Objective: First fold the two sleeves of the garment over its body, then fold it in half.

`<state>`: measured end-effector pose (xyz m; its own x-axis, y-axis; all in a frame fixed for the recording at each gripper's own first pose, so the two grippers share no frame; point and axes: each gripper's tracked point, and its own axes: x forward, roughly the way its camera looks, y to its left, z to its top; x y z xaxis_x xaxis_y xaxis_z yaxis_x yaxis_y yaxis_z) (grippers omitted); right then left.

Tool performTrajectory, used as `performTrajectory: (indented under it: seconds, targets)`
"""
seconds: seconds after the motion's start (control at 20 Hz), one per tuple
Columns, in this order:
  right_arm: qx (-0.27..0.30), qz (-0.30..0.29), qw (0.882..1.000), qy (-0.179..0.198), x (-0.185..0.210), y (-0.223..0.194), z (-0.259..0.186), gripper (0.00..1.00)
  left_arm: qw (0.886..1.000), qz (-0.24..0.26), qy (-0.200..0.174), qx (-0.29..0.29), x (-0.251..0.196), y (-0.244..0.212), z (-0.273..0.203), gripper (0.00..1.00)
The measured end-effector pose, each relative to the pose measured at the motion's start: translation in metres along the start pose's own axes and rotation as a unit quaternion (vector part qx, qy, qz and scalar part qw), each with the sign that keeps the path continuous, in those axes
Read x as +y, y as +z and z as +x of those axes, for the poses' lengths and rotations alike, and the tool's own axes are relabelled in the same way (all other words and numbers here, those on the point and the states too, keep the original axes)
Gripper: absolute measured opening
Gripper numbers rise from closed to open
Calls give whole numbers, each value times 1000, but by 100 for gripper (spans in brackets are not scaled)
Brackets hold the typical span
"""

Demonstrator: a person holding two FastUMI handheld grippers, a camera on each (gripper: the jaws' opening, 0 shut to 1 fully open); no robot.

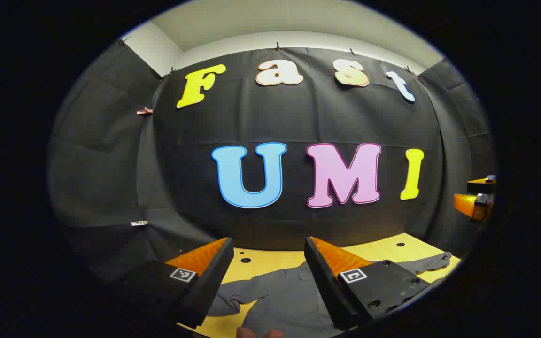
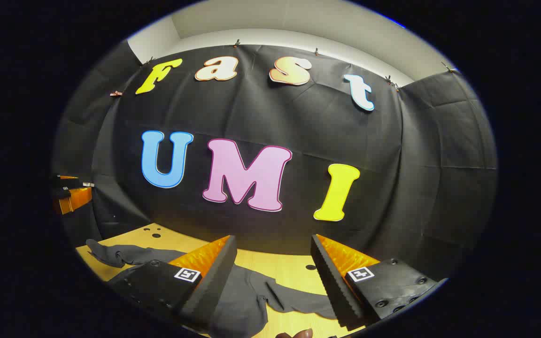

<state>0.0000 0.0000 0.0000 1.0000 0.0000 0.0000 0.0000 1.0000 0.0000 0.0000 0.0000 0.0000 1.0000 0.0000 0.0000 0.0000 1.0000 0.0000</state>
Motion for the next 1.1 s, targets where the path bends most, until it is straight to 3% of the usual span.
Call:
performTrajectory:
  seconds: [0.75,0.8,0.85,1.0,1.1]
  targets:
    - [13,3,1000,10,-3,-18,28,97,1000,15,-24,10,-37,-8,35,95]
    - [15,4,1000,8,-6,-21,30,97,999,15,-26,12,-38,-8,35,91]
    - [21,3,1000,3,-11,-26,32,97,999,16,-27,14,-40,-10,36,95]
    - [55,6,998,-15,-39,-57,40,98,999,20,-29,21,-44,-16,39,92]
    - [98,2,994,-48,-88,-104,50,98,999,19,-28,30,-48,-23,39,92]
